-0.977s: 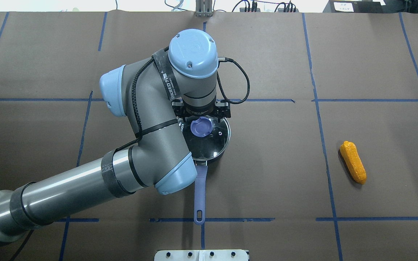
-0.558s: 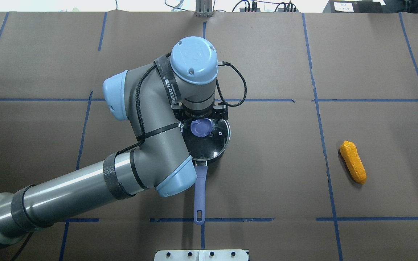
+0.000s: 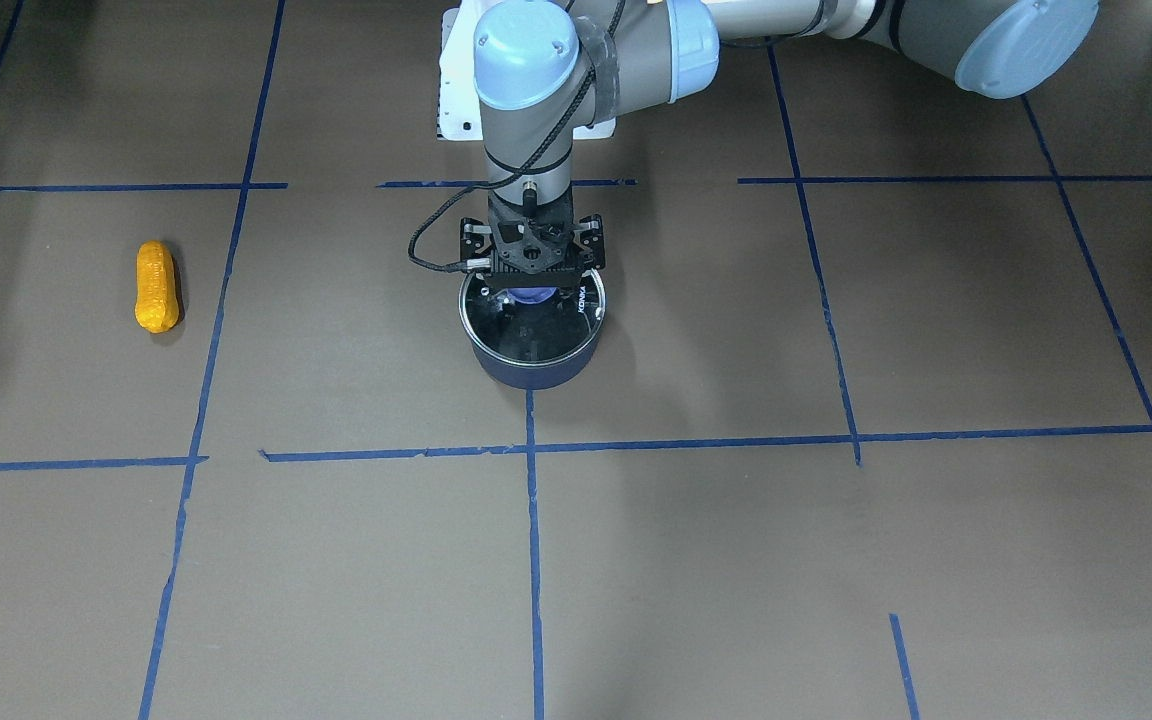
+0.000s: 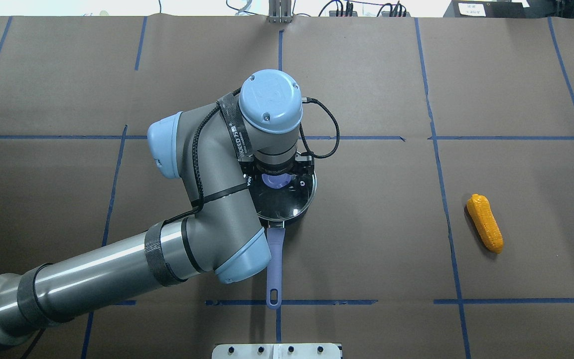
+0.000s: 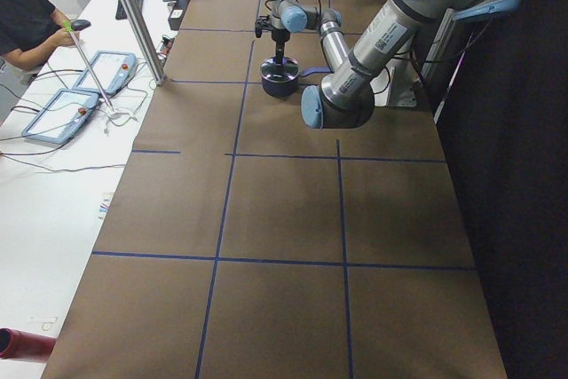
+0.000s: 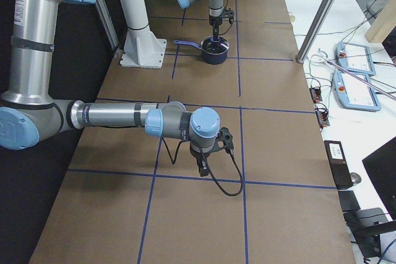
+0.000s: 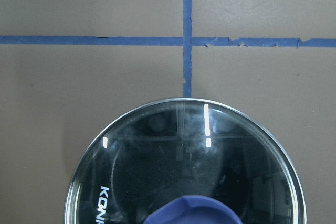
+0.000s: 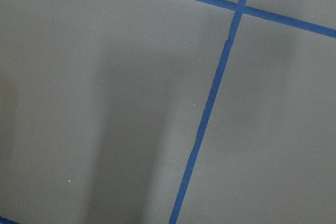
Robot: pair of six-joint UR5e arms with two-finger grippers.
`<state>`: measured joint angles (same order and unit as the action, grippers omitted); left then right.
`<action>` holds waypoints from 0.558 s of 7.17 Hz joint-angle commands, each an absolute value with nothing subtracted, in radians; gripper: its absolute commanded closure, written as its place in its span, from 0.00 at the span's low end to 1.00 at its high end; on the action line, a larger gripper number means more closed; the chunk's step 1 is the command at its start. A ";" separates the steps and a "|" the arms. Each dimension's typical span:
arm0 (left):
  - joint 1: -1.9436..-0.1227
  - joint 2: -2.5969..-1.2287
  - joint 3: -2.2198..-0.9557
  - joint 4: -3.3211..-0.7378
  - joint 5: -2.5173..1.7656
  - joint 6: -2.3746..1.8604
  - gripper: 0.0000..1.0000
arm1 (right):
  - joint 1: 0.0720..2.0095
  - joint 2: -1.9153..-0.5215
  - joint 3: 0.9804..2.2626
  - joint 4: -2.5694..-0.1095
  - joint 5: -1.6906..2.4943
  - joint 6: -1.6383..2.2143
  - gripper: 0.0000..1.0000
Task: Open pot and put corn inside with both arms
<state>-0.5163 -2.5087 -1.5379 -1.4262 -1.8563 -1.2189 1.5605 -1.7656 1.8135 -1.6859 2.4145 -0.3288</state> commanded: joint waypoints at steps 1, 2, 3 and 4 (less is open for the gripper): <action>-0.515 -2.510 -1.546 -1.427 -1.858 -1.223 0.72 | 1.559 -1.766 1.813 -1.686 2.413 -0.328 0.00; -0.515 -2.510 -1.552 -1.425 -1.858 -1.221 0.93 | 1.559 -1.766 1.813 -1.686 2.414 -0.328 0.00; -0.523 -2.510 -1.571 -1.422 -1.856 -1.221 1.00 | 1.559 -1.766 1.813 -1.686 2.413 -0.328 0.00; -0.558 -2.508 -1.629 -1.408 -1.859 -1.220 1.00 | 1.559 -1.764 1.813 -1.686 2.413 -0.328 0.00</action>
